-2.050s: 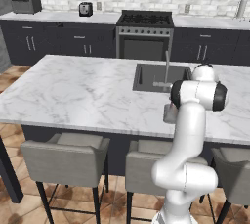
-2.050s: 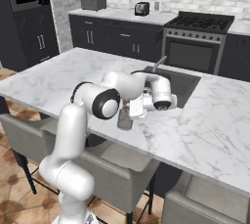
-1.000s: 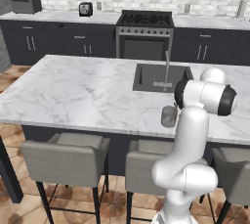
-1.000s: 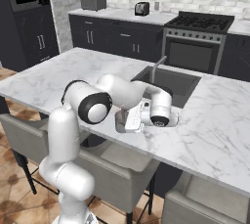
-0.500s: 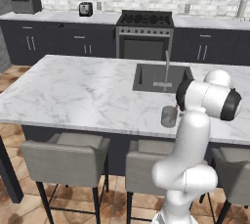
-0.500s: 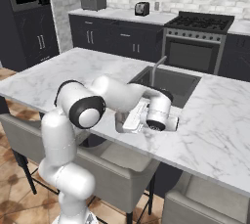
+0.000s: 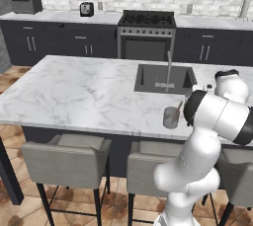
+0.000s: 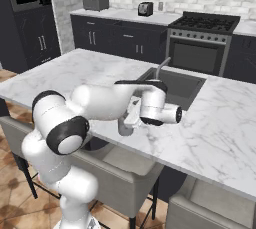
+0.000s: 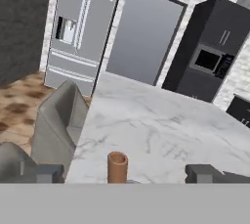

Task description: Take a straw from the drawer in front and place it inside the glass cup on the dining counter.

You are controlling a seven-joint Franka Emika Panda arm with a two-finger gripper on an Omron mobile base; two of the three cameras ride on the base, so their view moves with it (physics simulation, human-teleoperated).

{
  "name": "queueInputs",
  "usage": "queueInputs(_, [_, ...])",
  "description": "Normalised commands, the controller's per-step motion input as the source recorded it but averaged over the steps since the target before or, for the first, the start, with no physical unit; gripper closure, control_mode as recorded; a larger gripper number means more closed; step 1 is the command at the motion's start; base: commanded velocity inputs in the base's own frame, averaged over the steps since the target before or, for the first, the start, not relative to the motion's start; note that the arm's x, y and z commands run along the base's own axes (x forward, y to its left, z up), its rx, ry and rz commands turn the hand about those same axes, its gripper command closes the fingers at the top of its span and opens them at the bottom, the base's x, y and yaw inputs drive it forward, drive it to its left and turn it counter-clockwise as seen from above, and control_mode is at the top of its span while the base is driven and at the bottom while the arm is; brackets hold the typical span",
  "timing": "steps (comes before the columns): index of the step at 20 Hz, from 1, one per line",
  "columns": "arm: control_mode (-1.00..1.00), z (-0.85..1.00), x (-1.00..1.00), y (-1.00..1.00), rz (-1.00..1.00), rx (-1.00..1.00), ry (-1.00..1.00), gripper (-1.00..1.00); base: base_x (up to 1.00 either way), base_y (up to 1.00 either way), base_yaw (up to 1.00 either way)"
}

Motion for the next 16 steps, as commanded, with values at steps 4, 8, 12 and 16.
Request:
queueInputs(4, [-1.00, 0.34, -0.41, 0.00, -0.15, -0.33, 0.00, -1.00, 0.00, 0.00, 0.00])
queueInputs(8, [-1.00, 0.27, -0.67, 0.00, -0.13, -0.35, 0.00, -1.00, 0.00, 0.00, 0.00])
queueInputs(12, [-1.00, 0.26, -0.75, 0.00, -0.13, -0.36, 0.00, -1.00, 0.00, 0.00, 0.00])
queueInputs(16, [-1.00, 0.30, -0.74, 0.00, -0.12, -0.35, 0.02, -1.00, 0.00, 0.00, 0.00])
